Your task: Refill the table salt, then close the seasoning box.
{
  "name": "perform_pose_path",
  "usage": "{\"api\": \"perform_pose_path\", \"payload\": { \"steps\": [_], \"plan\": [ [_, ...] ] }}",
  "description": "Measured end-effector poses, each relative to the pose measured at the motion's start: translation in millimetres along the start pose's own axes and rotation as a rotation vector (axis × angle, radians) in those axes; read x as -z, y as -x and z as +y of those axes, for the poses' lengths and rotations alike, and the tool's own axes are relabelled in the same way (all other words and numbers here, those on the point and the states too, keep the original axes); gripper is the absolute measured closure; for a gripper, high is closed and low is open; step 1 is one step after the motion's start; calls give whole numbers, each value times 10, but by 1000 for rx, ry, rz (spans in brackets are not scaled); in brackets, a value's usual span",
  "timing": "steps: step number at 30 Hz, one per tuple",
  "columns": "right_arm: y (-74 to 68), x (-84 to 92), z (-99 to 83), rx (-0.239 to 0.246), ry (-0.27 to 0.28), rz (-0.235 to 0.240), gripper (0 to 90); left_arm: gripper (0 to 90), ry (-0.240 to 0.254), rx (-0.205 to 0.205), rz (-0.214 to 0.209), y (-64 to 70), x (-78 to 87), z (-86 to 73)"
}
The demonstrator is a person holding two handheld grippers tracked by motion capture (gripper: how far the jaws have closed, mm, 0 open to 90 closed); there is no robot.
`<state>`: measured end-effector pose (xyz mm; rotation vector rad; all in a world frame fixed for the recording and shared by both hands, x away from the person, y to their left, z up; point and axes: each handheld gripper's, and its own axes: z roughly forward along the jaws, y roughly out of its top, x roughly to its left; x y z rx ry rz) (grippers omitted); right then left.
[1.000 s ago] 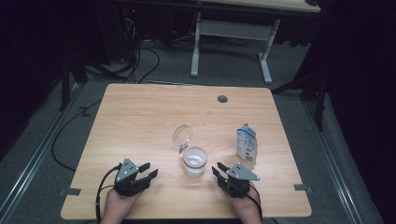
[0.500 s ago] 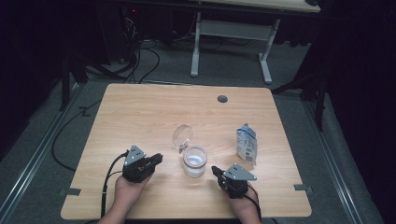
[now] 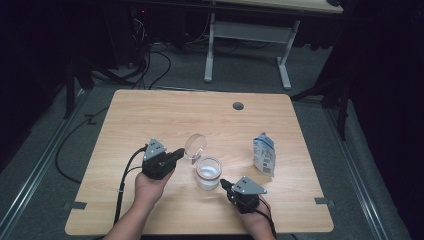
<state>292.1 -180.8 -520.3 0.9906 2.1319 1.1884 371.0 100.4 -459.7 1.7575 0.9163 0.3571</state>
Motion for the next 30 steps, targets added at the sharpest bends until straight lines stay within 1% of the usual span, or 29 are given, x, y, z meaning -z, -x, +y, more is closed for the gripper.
{"api": "perform_pose_path", "payload": {
  "steps": [3,9,10,12,15,16,18,19,20,21,22,23,24,25,26,27,28,29,30],
  "plan": [
    [-15,-10,4,0,0,1,900,898,2,-7,-8,31,-7,13],
    [-48,-21,11,19,-2,-5,900,899,5,-24,-22,99,-4,7],
    [-52,-20,9,20,-3,-4,900,899,7,-32,-33,133,-3,2],
    [-60,-22,6,24,-3,-2,900,899,6,-41,-38,160,2,-8],
    [-69,-17,10,30,-4,-5,900,897,11,-40,-38,160,21,-23],
    [-52,2,20,22,7,-8,900,895,10,-39,-32,133,57,-58],
    [-31,11,26,14,12,-12,900,890,1,-43,-14,83,106,-120],
    [-21,13,25,9,13,-15,900,883,1,-43,-14,83,106,-120],
    [-9,13,24,7,14,-19,900,876,-13,-55,15,13,177,-209],
    [-9,13,24,7,14,-19,900,869,-13,-55,15,13,177,-209],
    [10,10,25,2,11,-26,900,861,-35,-62,56,-85,276,-338],
    [18,7,24,2,11,-27,900,856,-54,-64,70,-130,321,-405],
    [32,4,26,3,10,-29,900,848,-37,6,70,-127,335,-486],
    [32,4,26,3,10,-29,900,837,-37,6,70,-127,335,-486],
    [58,0,36,-1,8,-38,900,822,-44,-14,122,-227,395,-624],
    [58,0,36,-1,8,-38,900,808,-44,-14,122,-227,395,-624],
    [89,1,61,-7,11,-46,900,793,-106,-113,200,-366,528,-734],
    [89,1,61,-7,11,-46,900,787,-106,-113,200,-366,528,-734],
    [115,0,87,-15,16,-56,900,767,-112,-98,214,-434,584,-786]
  ]
}}
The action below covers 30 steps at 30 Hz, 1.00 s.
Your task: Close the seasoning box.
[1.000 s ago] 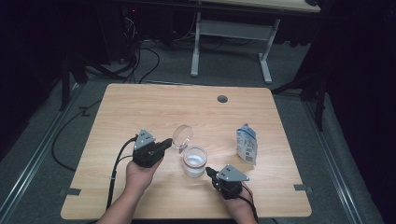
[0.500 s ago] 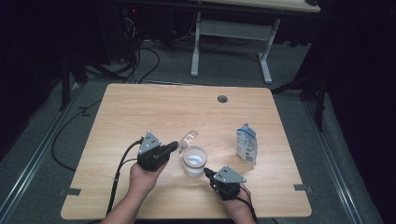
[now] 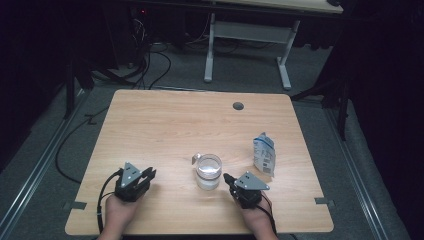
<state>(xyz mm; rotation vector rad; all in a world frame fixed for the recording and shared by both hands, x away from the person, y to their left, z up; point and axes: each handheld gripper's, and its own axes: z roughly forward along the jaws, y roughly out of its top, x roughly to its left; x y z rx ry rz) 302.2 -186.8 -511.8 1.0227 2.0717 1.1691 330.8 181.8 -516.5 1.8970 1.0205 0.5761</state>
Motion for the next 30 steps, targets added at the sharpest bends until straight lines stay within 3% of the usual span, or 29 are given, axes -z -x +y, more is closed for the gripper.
{"api": "perform_pose_path", "payload": {
  "steps": [3,6,8,13,20,30],
  "plan": [
    [14,-8,21,0,-2,-13,900,722,-20,9,12,-116,48,-41],
    [50,-29,51,-1,-4,-25,900,688,-11,49,1,-192,59,-78],
    [109,-69,92,-4,-3,-34,900,633,-26,46,0,-200,37,-92],
    [166,-127,135,-29,-4,-25,900,600,-8,56,-7,-211,46,-91],
    [91,-167,135,12,2,0,900,584,21,54,-18,-196,63,-93],
    [38,-86,104,16,13,4,900,572,29,59,-19,-204,72,-89]
  ]
}}
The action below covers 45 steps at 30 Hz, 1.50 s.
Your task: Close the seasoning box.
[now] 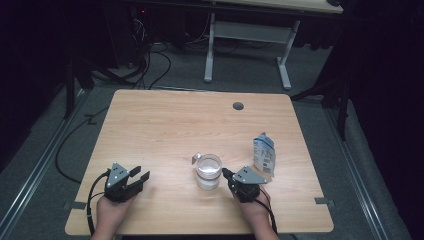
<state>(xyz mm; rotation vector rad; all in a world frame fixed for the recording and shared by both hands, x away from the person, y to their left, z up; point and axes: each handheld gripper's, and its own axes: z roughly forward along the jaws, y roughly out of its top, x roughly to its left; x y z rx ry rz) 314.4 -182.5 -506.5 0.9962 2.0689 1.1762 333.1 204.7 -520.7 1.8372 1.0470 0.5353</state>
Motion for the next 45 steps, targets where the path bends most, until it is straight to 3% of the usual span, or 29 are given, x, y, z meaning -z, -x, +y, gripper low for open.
{"api": "perform_pose_path", "payload": {
  "steps": [5,14,16,19,23,45],
  "plan": [
    [-59,29,-5,15,5,8,900,571,6,-2,3,-3,7,3],
    [-347,86,17,83,11,81,900,567,9,-1,-2,-8,17,9],
    [-343,92,18,81,14,75,900,567,14,4,-2,-13,26,10],
    [-225,57,48,27,26,34,900,566,15,9,0,-31,28,8],
    [-199,13,73,22,27,30,900,566,12,7,0,-25,25,6],
    [-446,47,85,79,35,87,899,565,11,7,-5,-15,21,6]
  ]
}}
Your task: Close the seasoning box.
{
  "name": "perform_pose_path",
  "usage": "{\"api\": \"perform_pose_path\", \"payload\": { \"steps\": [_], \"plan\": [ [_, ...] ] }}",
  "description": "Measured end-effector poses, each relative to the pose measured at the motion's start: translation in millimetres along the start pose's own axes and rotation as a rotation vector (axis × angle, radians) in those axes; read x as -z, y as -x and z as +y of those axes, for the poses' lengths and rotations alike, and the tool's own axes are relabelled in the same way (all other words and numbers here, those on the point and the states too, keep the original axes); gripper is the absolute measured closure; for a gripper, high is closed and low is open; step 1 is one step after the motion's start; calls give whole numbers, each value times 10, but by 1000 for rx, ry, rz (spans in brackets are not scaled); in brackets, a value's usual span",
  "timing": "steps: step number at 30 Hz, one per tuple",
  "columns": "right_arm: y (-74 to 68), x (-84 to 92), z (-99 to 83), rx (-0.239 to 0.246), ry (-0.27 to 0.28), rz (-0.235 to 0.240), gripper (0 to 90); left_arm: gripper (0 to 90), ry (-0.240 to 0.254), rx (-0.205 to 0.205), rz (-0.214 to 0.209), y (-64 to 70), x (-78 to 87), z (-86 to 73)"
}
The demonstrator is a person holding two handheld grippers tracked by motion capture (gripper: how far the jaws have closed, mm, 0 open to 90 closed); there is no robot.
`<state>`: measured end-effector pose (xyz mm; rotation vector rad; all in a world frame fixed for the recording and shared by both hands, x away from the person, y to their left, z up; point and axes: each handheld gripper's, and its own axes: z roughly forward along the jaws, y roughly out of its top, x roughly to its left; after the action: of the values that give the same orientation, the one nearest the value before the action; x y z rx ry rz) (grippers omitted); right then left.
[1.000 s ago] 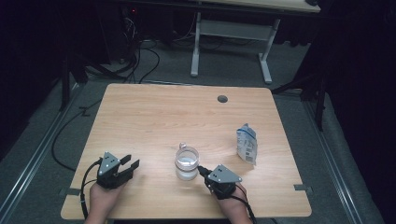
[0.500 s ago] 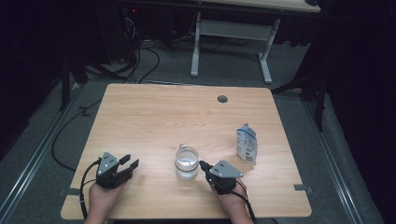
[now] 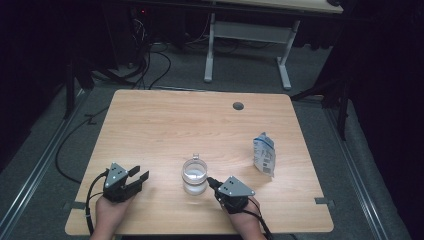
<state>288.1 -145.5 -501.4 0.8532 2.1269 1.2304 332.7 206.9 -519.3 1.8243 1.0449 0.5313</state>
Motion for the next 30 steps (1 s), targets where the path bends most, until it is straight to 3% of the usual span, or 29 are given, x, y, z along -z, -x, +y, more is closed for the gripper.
{"api": "perform_pose_path", "payload": {
  "steps": [6,12,17,21,22,25,30],
  "plan": [
    [-5,0,1,-2,7,1,874,564,0,-2,-1,2,3,1],
    [113,20,-49,-35,7,-38,771,563,-2,-4,-5,4,2,0],
    [366,105,-197,-96,-9,-108,672,561,1,-2,-7,3,12,2],
    [515,182,-296,-123,-15,-145,653,560,-1,-3,-6,6,9,0],
    [641,256,-372,-150,-28,-175,644,559,-2,-4,-7,7,6,0],
    [788,379,-451,-182,-25,-210,629,558,-6,-4,-7,17,-1,-4],
    [888,539,-546,-205,-21,-245,613,556,-5,0,-8,18,-3,-7]
  ]
}}
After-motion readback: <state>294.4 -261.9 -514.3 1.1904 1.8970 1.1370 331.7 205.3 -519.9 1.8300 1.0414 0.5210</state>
